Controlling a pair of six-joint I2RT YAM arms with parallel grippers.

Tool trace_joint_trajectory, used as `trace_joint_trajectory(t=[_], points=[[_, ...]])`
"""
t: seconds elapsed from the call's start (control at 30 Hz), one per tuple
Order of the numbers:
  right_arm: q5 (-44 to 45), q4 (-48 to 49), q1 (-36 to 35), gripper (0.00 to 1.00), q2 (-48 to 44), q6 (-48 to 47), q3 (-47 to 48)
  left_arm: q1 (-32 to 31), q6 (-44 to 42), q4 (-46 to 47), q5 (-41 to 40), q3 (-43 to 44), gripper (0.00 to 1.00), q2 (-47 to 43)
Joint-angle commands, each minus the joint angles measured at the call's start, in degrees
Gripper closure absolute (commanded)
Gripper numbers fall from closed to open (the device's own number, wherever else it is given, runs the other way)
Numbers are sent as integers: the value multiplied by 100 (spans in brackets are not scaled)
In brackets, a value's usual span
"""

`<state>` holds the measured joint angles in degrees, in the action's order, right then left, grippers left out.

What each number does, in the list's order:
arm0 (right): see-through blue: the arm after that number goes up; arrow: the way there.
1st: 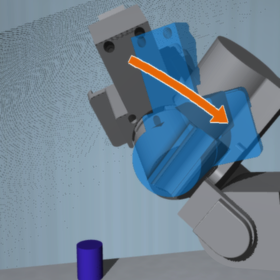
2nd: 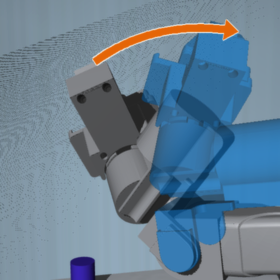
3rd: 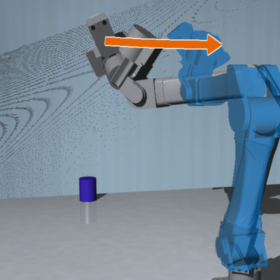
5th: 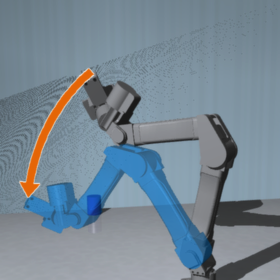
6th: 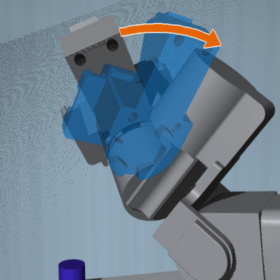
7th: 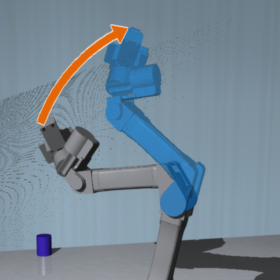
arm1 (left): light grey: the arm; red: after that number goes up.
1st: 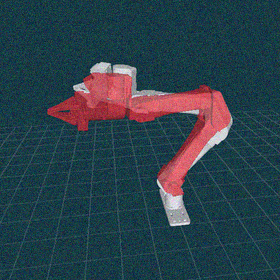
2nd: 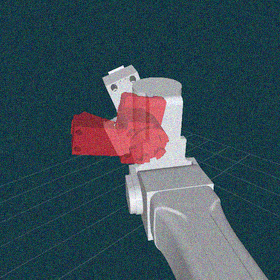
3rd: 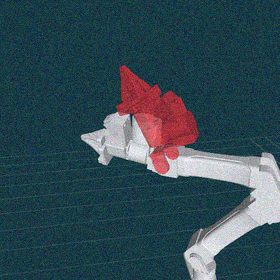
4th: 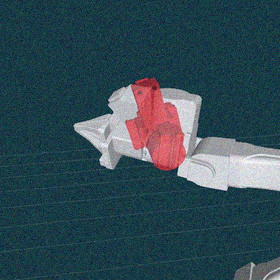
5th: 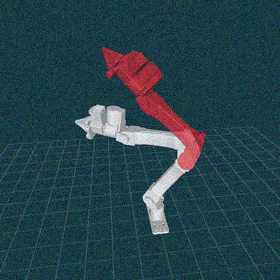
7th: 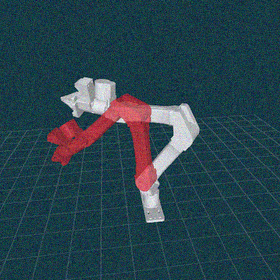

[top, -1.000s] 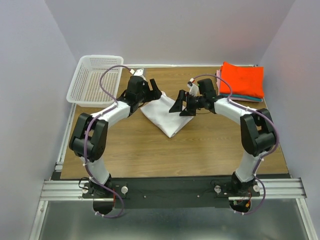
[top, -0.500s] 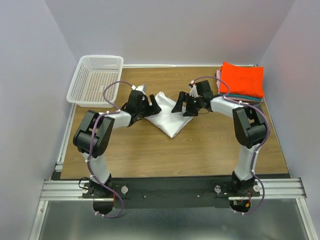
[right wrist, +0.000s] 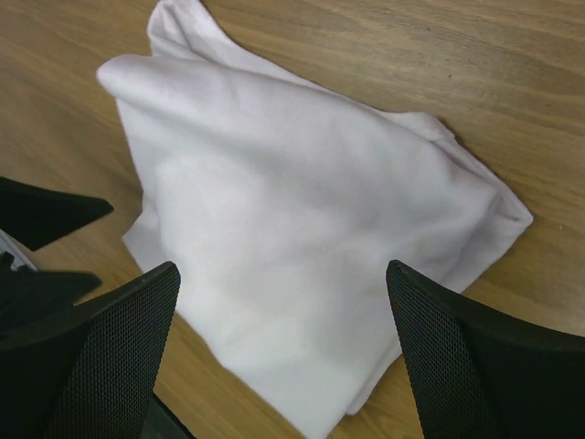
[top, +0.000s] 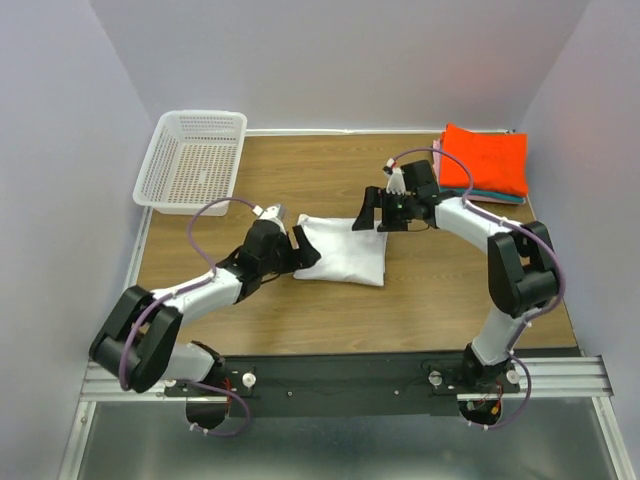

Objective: Fold and stack the t-shirts
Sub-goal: Fold the tshirt

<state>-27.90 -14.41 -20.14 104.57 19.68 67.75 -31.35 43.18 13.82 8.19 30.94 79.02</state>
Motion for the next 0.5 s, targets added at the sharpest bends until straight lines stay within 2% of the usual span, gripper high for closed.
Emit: trace_joint_trajectory(t=[0.0, 0.1, 0.27, 0.47], points=[[13, -202, -7, 0, -815, -18, -314, 42, 24, -1106, -1414, 368, 13, -711], [-127, -185, -25, 0, -1202, 202, -594, 42, -98, -1216, -1680, 658, 10, -923], [-408, -123, -25, 0, -1334, 449, -824, 42, -362, -628, -988, 1053, 9, -565], [-848, 114, -51, 0, -1290, 571, -1000, 42, -565, -74, 7, 1564, 9, 455]])
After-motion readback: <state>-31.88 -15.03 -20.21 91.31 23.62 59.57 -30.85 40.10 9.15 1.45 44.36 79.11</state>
